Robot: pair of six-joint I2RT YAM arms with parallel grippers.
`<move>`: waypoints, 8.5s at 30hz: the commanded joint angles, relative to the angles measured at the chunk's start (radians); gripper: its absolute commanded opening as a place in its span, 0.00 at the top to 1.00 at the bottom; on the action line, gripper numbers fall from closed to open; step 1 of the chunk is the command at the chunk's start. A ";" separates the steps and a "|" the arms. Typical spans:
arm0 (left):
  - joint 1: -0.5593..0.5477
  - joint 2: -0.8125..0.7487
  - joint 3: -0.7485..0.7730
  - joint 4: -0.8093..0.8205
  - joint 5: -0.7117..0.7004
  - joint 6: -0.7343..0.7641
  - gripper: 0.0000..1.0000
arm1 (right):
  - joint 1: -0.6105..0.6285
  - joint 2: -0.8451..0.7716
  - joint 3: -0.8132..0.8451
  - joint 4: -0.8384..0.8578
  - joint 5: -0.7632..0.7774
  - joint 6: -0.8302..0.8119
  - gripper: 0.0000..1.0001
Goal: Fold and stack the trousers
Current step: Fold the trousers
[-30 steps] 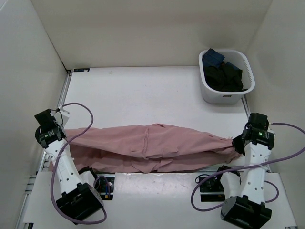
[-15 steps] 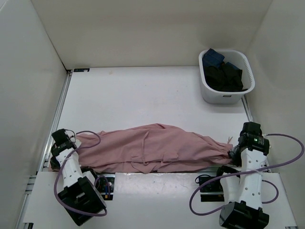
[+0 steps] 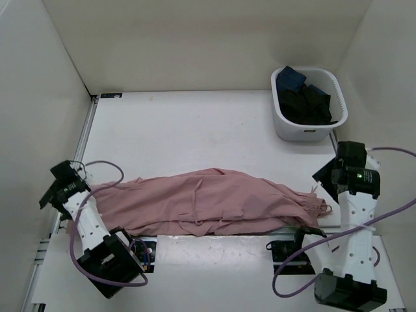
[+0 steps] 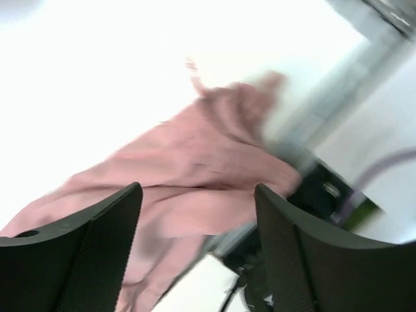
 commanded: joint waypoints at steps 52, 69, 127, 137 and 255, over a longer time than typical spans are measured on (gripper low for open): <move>-0.287 0.712 0.591 -0.190 0.248 -0.621 0.22 | 0.151 0.277 -0.206 0.255 -0.260 0.166 0.20; -0.217 0.538 0.379 -0.245 0.275 -0.518 0.22 | 0.100 0.415 -0.352 0.465 -0.191 0.258 0.82; -0.209 0.745 0.326 0.045 0.193 -0.530 0.74 | -0.176 0.535 -0.337 0.864 -0.344 -0.016 0.05; -0.209 0.721 0.367 -0.029 0.222 -0.548 0.43 | -0.153 0.672 -0.251 0.772 -0.207 0.028 1.00; -0.826 0.843 0.755 -0.403 0.753 -0.852 0.05 | 0.763 0.715 0.713 -0.064 0.085 -0.291 1.00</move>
